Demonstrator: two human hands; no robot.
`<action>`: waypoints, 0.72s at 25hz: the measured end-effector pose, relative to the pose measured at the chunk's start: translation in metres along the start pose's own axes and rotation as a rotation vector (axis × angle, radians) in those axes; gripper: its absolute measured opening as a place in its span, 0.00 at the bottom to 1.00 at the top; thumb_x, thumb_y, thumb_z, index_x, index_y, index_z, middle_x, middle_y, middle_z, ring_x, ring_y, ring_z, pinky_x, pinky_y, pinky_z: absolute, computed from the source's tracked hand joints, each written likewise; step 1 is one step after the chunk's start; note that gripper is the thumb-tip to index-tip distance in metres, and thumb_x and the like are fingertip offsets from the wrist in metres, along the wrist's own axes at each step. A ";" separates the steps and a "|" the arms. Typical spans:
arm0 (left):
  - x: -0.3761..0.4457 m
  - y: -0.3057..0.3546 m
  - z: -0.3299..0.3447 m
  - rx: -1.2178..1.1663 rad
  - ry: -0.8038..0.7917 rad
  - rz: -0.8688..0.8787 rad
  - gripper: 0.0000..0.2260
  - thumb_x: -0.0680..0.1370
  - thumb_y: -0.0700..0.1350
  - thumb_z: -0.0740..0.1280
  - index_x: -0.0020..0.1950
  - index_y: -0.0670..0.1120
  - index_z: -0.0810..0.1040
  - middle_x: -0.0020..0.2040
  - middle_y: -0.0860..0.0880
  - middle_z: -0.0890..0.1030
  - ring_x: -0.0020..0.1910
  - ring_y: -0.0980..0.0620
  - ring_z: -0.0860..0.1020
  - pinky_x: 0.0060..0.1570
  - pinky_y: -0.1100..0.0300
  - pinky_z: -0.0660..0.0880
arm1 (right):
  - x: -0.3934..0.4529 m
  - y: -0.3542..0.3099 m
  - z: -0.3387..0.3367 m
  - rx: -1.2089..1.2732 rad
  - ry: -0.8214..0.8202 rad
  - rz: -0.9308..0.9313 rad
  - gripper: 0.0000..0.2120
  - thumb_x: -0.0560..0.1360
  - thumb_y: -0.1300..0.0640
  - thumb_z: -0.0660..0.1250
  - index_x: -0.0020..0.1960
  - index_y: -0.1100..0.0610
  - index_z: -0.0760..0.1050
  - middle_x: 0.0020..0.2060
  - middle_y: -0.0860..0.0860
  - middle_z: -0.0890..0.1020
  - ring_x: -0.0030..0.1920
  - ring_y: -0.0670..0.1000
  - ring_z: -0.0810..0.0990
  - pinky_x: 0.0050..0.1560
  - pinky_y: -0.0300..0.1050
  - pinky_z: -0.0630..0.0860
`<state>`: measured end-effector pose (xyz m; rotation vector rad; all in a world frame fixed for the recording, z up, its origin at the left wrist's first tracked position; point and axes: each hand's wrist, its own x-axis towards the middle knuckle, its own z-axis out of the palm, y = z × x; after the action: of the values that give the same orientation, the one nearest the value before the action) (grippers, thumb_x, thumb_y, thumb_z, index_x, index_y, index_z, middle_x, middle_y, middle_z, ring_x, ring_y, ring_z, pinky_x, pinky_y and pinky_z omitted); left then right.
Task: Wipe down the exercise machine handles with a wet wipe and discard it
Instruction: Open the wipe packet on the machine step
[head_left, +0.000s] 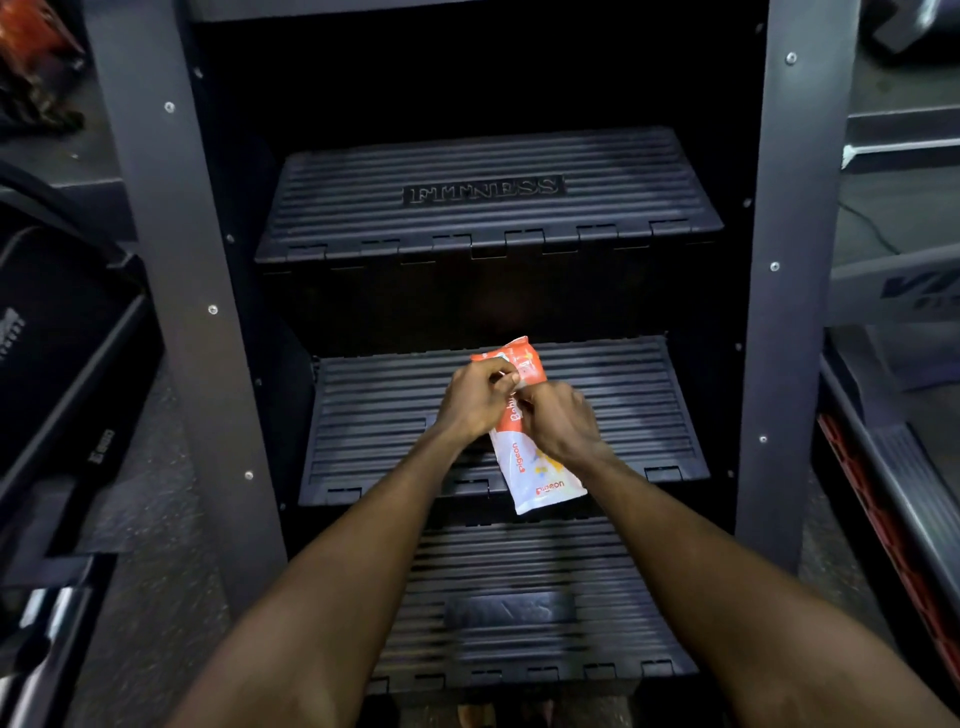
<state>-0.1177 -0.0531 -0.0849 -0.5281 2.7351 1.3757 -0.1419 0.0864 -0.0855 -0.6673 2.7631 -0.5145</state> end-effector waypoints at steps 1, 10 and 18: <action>0.001 0.000 -0.001 -0.012 -0.011 -0.012 0.07 0.79 0.47 0.67 0.54 0.48 0.83 0.54 0.48 0.84 0.51 0.50 0.81 0.53 0.52 0.78 | 0.002 0.000 0.000 -0.064 -0.011 -0.027 0.11 0.80 0.52 0.62 0.58 0.54 0.79 0.49 0.59 0.82 0.51 0.63 0.81 0.49 0.52 0.76; 0.008 -0.002 -0.002 0.007 -0.045 0.015 0.06 0.79 0.48 0.68 0.53 0.50 0.83 0.52 0.51 0.84 0.47 0.56 0.81 0.46 0.61 0.75 | 0.005 0.004 0.006 -0.167 0.038 -0.091 0.05 0.79 0.55 0.62 0.50 0.54 0.76 0.43 0.56 0.83 0.44 0.61 0.83 0.45 0.54 0.79; 0.010 -0.001 -0.003 0.004 -0.021 -0.038 0.06 0.80 0.47 0.67 0.51 0.49 0.83 0.49 0.50 0.85 0.44 0.54 0.82 0.38 0.66 0.73 | -0.001 0.013 -0.002 0.264 0.184 0.102 0.04 0.77 0.56 0.67 0.46 0.54 0.80 0.41 0.51 0.85 0.42 0.56 0.81 0.42 0.49 0.77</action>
<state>-0.1267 -0.0590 -0.0857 -0.5590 2.6967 1.3594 -0.1466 0.0985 -0.0885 -0.4341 2.8036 -0.9394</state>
